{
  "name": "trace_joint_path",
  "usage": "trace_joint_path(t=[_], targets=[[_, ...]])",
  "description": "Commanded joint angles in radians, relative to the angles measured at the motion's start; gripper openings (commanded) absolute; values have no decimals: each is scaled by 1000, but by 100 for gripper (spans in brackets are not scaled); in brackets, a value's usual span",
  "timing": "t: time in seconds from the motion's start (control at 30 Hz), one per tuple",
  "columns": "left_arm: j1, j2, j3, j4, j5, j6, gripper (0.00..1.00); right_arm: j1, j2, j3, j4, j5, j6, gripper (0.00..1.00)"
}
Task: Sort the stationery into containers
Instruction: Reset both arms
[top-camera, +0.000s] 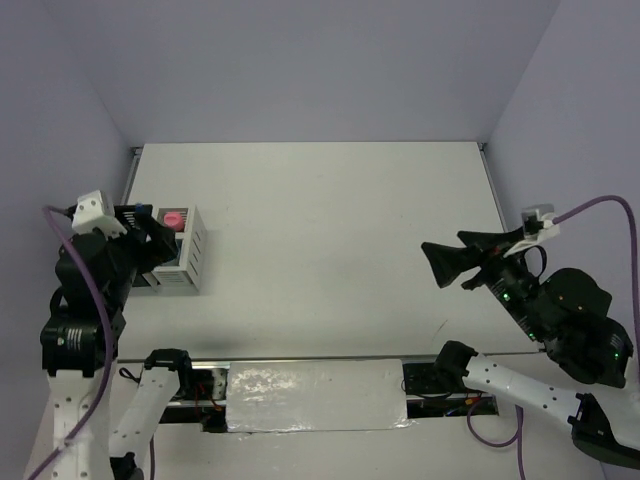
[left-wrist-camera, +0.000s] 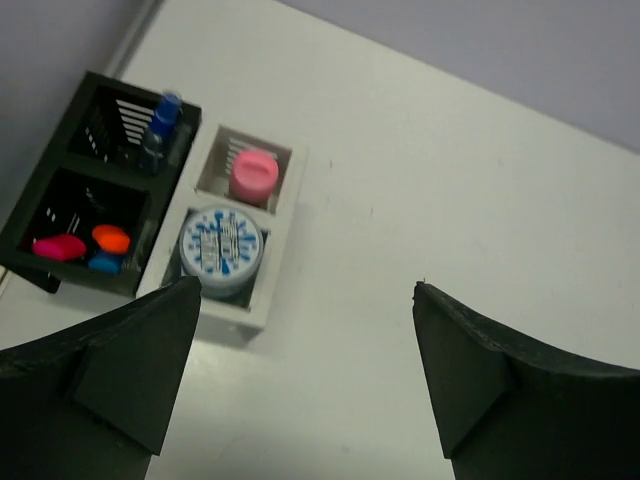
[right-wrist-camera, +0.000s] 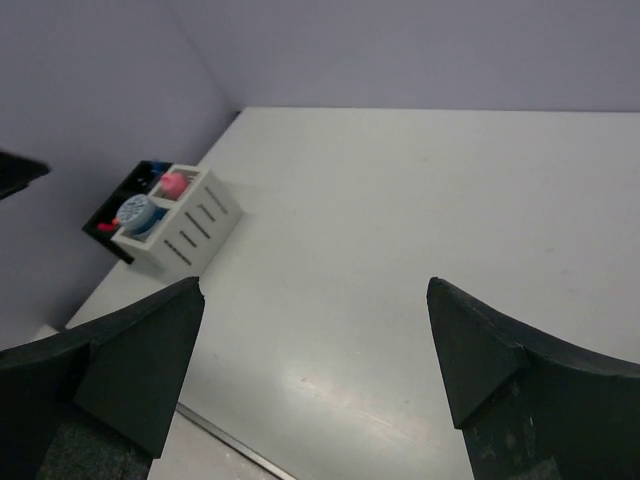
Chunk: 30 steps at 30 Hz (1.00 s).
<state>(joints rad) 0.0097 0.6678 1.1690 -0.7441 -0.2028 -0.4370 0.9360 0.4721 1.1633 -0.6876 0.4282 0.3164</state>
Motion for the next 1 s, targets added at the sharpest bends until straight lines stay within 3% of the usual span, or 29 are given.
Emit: trace_joint_path(t=[0.0,0.13,0.23,0.3,0.67,0.97], targets=[[-1,-108,-20,-145,157,67,99,4,-3,77,-226,187,13,100],[1,-246,-78,-267,227,38,99,4,-36,96,-343,239,73,100],[-2,-315,-169,-314,129,-21,99,4,-88,70,-398,253,108,100],[-2,-368,-198,-299,158,-17,99,6,-130,52,-432,264,128,100],[-4,-366,-94,-330,40,-40,99,6,-237,16,-495,253,151,100],[-2,-353,-57,-336,46,-14,99,7,-230,13,-483,242,156,100]])
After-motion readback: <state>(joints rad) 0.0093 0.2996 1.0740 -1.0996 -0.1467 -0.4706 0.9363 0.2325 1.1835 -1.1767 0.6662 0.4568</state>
